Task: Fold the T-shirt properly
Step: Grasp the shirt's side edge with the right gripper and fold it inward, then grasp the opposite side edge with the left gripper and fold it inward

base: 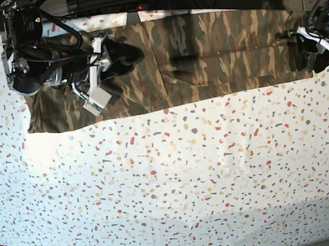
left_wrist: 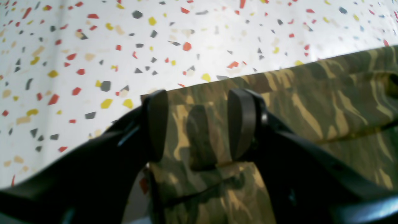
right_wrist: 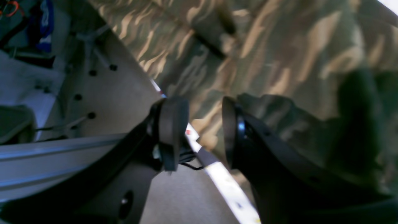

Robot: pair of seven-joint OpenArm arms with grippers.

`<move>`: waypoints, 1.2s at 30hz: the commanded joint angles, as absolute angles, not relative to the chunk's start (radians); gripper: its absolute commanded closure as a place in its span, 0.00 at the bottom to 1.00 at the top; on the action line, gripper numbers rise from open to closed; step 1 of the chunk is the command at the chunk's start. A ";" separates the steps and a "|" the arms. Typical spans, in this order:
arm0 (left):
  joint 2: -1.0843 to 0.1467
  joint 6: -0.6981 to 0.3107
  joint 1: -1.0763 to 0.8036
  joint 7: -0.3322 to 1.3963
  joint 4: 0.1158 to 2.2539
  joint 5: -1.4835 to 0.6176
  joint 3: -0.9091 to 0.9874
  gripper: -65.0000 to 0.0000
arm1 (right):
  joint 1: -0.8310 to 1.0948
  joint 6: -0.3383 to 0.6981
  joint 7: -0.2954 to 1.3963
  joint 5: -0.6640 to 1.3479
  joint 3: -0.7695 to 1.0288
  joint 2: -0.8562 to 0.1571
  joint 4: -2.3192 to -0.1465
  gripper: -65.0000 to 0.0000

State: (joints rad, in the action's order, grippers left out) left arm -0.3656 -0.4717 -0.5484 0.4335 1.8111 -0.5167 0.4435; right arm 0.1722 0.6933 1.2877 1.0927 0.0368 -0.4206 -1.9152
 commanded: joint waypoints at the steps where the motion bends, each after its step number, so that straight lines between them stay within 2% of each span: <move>1: -0.380 -0.469 -0.551 0.437 1.828 -0.529 0.451 0.55 | 0.163 0.698 1.272 1.101 0.058 -0.429 -1.934 0.68; 6: -0.380 -0.451 -0.551 0.508 1.814 -0.529 0.451 0.54 | 0.163 0.698 1.273 1.096 0.154 -0.429 -1.934 0.68; 9: -0.380 -0.414 -0.550 0.479 1.770 -0.529 0.451 0.54 | 0.163 0.698 1.273 1.103 0.214 -0.429 -1.934 0.68; 12: -0.380 -0.414 -0.548 0.421 1.702 -0.529 0.451 0.54 | 0.164 0.698 1.274 1.103 0.266 -0.429 -1.934 0.68; 20: -0.380 -0.421 -0.542 0.417 1.586 -0.557 0.451 0.54 | 0.164 0.698 1.299 1.103 0.300 -0.429 -1.934 0.68; 26: -0.380 -0.598 -0.542 0.455 1.520 -0.771 0.451 0.54 | 0.164 0.698 1.299 1.103 0.300 -0.429 -1.934 0.68; 34: -0.380 -0.633 -0.525 0.455 1.496 -0.842 0.451 0.55 | 0.164 0.698 1.299 1.113 0.300 -0.429 -1.934 0.68; 36: -0.379 -0.633 -0.516 0.444 1.496 -0.862 0.451 0.58 | 0.164 0.698 1.300 1.127 0.300 -0.429 -1.934 0.68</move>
State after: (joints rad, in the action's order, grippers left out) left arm -0.3653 -0.6209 -0.5175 0.4709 1.4834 -0.8394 0.4435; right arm 0.1722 0.6933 1.3109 1.1015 0.2939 -0.4179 -1.9152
